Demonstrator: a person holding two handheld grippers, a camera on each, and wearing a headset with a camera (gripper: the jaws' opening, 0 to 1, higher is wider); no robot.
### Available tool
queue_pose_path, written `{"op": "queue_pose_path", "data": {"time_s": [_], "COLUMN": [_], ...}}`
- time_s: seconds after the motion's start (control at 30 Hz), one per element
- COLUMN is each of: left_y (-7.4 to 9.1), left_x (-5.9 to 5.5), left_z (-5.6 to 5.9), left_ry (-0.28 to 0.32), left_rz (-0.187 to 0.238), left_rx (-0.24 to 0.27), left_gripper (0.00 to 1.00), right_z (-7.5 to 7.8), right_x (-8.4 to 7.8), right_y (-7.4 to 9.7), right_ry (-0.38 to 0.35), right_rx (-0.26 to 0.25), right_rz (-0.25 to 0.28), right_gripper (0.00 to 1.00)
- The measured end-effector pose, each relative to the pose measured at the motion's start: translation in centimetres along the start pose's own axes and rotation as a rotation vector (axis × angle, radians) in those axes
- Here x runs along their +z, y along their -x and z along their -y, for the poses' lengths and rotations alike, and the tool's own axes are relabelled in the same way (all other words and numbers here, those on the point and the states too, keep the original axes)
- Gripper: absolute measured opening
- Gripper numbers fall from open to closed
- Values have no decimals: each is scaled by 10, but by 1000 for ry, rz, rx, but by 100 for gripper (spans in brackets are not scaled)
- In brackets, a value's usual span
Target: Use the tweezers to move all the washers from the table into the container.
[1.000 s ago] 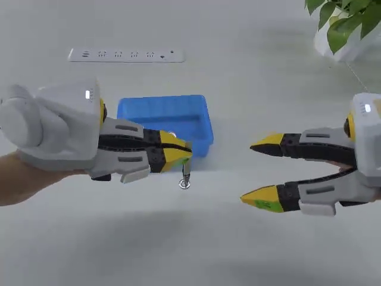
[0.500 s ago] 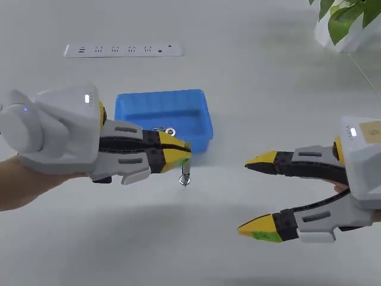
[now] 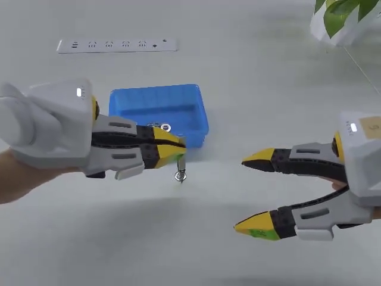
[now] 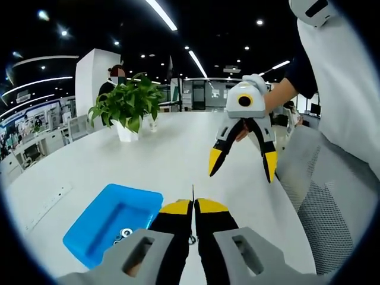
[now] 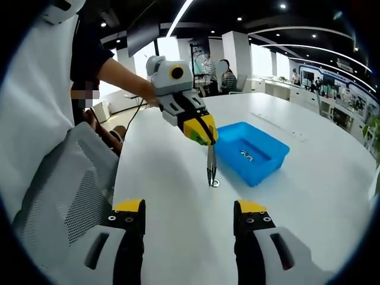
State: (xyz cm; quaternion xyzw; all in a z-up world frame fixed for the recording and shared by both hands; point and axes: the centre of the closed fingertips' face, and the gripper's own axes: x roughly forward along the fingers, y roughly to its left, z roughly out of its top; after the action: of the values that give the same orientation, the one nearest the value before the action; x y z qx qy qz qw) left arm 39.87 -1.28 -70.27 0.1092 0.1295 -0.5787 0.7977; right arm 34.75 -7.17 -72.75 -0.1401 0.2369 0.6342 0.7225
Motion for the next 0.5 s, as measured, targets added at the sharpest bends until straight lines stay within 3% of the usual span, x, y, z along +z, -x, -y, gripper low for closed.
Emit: {"op": "queue_pose_path", "data": {"time_s": [0.33,0.5], "left_y": [3,2], "left_x": [-2,-2], "left_z": [10,9], "left_ry": [-36,-36], "left_rz": [-40,-58], "left_rx": [-44,-45], "left_gripper": [5,5], "right_z": [-5,-5], "right_x": [4,4], "right_y": [-4,-4], "right_ry": [-2,-9], "right_rx": [11,8], "right_rz": [20,25], "right_gripper": [61,60]}}
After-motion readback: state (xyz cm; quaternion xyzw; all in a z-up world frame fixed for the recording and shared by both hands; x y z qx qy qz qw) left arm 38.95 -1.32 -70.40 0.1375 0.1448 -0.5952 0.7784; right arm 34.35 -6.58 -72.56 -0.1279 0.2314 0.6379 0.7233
